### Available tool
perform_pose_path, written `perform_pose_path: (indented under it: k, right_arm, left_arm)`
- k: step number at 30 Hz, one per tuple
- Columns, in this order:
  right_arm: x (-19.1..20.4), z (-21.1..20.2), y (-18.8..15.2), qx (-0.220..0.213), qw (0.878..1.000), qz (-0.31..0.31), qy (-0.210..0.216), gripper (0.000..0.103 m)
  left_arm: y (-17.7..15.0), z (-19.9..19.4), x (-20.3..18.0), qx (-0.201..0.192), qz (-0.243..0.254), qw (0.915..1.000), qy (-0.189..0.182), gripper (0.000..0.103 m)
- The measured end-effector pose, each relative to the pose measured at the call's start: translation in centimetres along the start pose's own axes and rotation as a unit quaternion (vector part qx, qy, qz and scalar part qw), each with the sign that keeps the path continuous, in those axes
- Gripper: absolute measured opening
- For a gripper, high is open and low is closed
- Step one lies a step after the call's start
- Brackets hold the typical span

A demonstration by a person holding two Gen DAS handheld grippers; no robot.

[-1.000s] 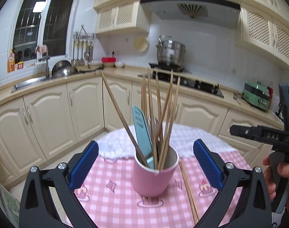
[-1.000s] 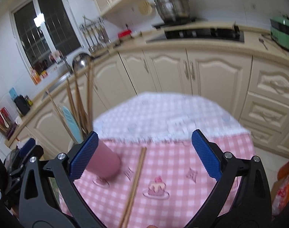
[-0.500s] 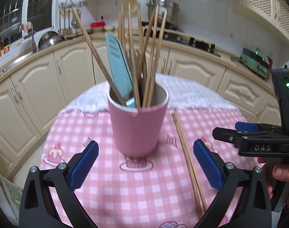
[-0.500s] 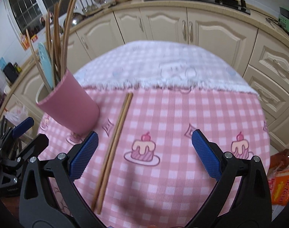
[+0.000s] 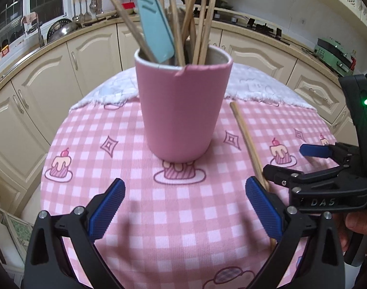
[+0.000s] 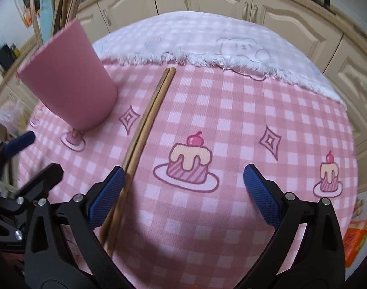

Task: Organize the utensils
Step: 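Move both open tools down to the last two chopsticks on the cloth, then grasp a chopstick with the left tool while the right tool grasps the other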

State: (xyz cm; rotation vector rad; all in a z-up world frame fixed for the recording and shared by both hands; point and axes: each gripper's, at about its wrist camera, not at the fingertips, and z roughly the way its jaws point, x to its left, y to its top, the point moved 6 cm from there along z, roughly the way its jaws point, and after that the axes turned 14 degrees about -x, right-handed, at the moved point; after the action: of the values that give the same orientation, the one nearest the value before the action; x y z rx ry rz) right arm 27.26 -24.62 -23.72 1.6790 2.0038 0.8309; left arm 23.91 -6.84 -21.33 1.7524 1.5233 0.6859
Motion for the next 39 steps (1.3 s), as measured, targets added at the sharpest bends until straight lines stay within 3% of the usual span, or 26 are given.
perform_pose_path:
  k: [11,22,27,35,37,39]
  right_arm:
    - [1.9,0.7,0.0,0.014,0.998,-0.062,-0.030,0.097]
    - [-2.3,0.2,-0.1,0.027,0.999,-0.039,-0.024,0.097]
    - [-3.1,0.4,0.2,0.033,0.998,-0.056,-0.018,0.097]
    - [-4.4,0.6,0.7,0.038,0.997,-0.066,-0.016,0.096]
    - [-4.5,0.6,0.9,0.039,0.997,-0.071,-0.013,0.091]
    - [-4.2,0.7,1.3,0.041,0.996,-0.074,-0.004,0.089]
  left_arm:
    - [-0.5,0.1,0.5,0.008,-0.002,1.0000,0.000,0.098]
    - [0.2,1.6,-3.6,0.026,0.032,0.9984,-0.038,0.097]
    - [-0.3,3.3,-5.1,0.063,0.038,0.9963,-0.045,0.073]
    - [0.1,4.7,-6.2,0.083,0.050,0.9944,-0.042,0.064]
    - [0.3,4.9,-6.7,0.085,0.059,0.9937,-0.043,0.059]
    - [0.5,5.1,-7.0,0.084,0.076,0.9929,-0.037,0.042]
